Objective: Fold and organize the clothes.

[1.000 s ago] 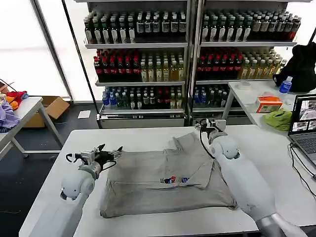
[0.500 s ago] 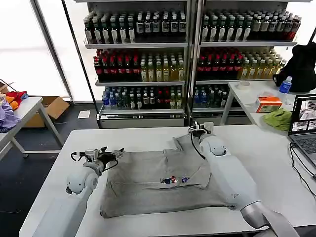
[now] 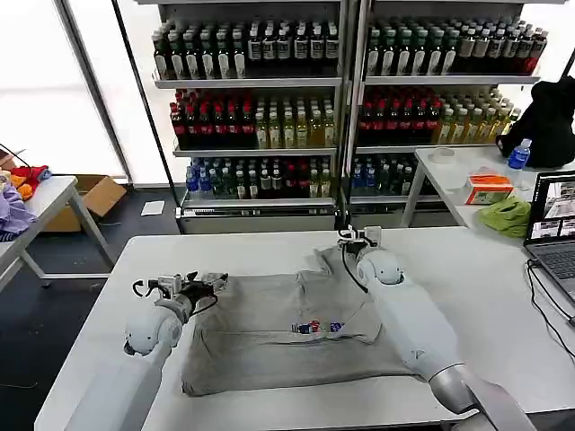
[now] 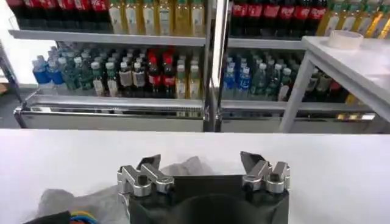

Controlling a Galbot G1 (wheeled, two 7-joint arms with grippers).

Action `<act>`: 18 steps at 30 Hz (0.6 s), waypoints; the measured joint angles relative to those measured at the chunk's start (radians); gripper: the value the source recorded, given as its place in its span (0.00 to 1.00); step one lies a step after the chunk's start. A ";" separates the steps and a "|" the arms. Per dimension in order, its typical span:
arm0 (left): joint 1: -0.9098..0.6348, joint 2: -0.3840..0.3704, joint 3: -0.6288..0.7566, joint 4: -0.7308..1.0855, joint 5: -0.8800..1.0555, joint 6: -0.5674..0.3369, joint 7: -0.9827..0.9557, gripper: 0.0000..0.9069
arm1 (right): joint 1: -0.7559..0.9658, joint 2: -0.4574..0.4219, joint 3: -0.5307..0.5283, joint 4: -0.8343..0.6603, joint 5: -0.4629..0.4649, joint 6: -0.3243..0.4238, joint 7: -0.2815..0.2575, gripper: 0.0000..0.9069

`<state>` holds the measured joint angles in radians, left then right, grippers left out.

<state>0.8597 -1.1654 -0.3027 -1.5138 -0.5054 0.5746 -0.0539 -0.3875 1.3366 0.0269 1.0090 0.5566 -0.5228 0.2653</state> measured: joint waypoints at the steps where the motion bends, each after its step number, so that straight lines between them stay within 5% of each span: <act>1: 0.002 -0.002 -0.001 0.000 0.000 0.000 0.000 1.00 | -0.001 0.002 -0.001 -0.001 -0.002 -0.001 0.001 1.00; 8: 0.019 -0.009 -0.010 -0.009 0.001 0.001 0.000 1.00 | -0.012 0.008 -0.003 0.003 -0.006 -0.012 0.010 1.00; 10: 0.021 -0.009 -0.012 -0.009 0.001 0.001 0.001 0.81 | -0.015 0.010 -0.004 0.004 -0.007 -0.014 0.012 1.00; 11: 0.022 -0.009 -0.013 -0.009 0.002 0.001 0.001 0.63 | -0.017 0.012 -0.004 0.006 -0.007 -0.016 0.013 0.90; 13: 0.024 -0.011 -0.014 -0.007 0.004 0.001 0.001 0.46 | -0.020 0.015 -0.004 0.010 -0.007 -0.020 0.017 0.60; 15: 0.027 -0.013 -0.014 -0.007 0.006 0.001 0.002 0.27 | -0.024 0.018 -0.002 0.013 -0.007 -0.023 0.020 0.48; 18: 0.030 -0.017 -0.014 -0.005 0.012 0.001 0.005 0.19 | -0.031 0.021 0.001 0.019 -0.008 -0.025 0.025 0.36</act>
<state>0.8895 -1.1823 -0.3164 -1.5183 -0.4936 0.5753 -0.0493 -0.4185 1.3574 0.0283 1.0277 0.5491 -0.5479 0.2902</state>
